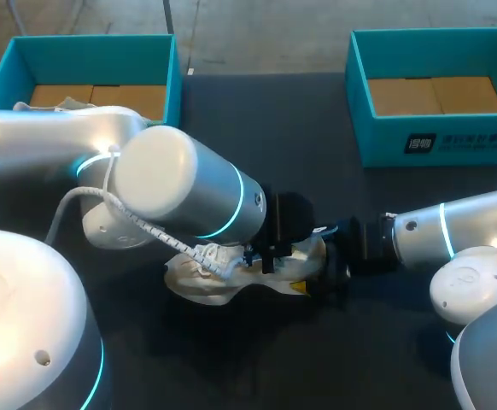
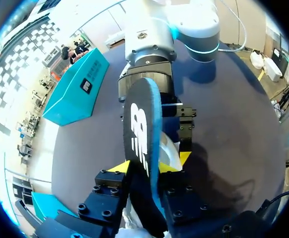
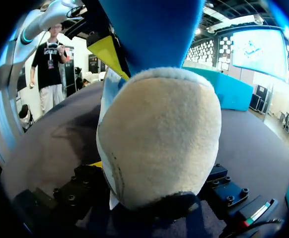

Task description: Take the shoe out of the shoebox, open the shoe tongue, remove and reinsert the insole, then place the shoe into the shoebox

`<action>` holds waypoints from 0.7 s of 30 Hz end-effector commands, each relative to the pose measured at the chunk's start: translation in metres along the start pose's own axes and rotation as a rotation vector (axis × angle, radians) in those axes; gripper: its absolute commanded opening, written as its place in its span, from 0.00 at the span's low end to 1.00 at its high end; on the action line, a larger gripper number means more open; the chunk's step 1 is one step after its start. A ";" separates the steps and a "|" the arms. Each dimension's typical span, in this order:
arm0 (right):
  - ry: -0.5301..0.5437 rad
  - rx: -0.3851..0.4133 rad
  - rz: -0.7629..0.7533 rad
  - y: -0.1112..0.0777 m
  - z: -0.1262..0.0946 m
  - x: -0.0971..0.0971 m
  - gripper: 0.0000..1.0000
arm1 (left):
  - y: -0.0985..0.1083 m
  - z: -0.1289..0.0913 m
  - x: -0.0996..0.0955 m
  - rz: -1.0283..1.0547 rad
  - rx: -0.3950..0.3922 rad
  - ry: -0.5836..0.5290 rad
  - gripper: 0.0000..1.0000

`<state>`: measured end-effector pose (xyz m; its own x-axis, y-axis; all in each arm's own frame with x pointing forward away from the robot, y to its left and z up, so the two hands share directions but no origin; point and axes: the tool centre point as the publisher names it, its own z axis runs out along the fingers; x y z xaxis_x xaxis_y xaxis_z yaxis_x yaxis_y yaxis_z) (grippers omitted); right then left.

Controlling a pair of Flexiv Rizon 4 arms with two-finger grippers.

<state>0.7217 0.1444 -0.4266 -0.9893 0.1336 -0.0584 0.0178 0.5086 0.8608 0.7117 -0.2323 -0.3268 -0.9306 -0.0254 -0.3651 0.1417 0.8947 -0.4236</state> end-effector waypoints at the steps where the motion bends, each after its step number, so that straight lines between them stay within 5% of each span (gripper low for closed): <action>1: -0.001 0.007 0.000 -0.003 0.007 0.001 0.00 | 0.000 0.003 -0.002 -0.004 0.001 0.002 0.11; 2: -0.001 0.007 0.000 -0.003 0.007 0.001 0.00 | -0.001 0.002 -0.002 -0.007 0.003 0.002 0.00; 21: -0.001 0.007 0.000 -0.003 0.007 0.001 0.00 | -0.030 -0.027 -0.001 -0.040 0.023 0.032 0.00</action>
<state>0.7217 0.1444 -0.4266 -0.9893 0.1336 -0.0584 0.0178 0.5086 0.8608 0.7012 -0.2487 -0.3025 -0.9435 -0.0536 -0.3269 0.1120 0.8771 -0.4670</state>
